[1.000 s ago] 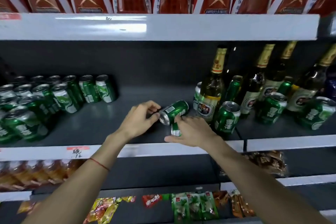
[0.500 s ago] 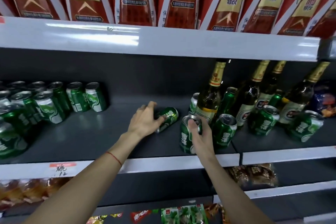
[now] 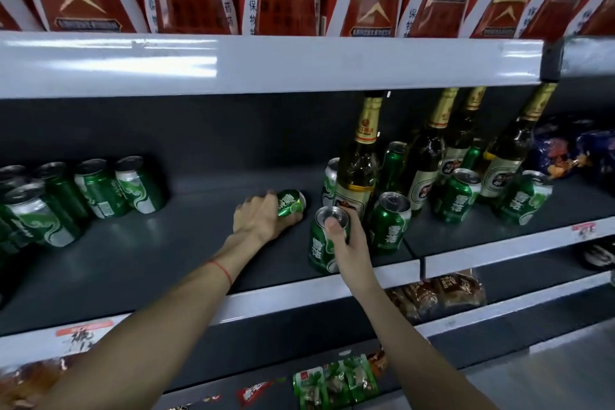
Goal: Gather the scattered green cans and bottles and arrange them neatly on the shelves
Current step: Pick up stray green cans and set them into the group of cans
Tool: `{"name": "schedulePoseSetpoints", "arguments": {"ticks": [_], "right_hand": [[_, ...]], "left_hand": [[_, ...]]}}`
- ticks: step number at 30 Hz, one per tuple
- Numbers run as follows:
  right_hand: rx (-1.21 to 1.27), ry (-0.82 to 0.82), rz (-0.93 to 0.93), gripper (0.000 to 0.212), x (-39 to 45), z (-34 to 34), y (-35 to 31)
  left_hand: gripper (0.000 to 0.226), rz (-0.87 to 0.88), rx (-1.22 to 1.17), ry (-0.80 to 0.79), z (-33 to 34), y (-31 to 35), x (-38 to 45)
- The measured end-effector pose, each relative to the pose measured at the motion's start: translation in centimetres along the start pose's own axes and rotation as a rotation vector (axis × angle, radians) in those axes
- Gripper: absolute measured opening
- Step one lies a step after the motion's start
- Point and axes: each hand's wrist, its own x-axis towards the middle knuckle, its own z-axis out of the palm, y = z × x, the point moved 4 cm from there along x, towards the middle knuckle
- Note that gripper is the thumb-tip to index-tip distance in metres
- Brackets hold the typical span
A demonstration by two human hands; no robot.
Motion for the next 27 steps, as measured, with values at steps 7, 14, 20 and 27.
{"name": "schedulePoseSetpoints", "arguments": {"ticks": [7,14,20,27], "right_hand": [[-0.010,0.021,-0.002,0.058,0.4,-0.2,0.6],[-0.003,0.003,-0.008,0.050,0.5,-0.2,0.7],[0.011,-0.005,-0.019,0.052,0.5,-0.2,0.7],[0.001,0.030,-0.032,0.051,0.2,-0.1,0.2]], "left_hand": [[0.071,-0.048,-0.646,0.205,-0.3,-1.7,-3.3],[0.067,-0.061,-0.868,0.234,0.8,-2.7,-6.6],[0.065,-0.030,-0.861,0.196,1.3,-2.2,-7.3],[0.063,-0.025,-0.871,0.179,1.4,-2.2,-7.7]]}}
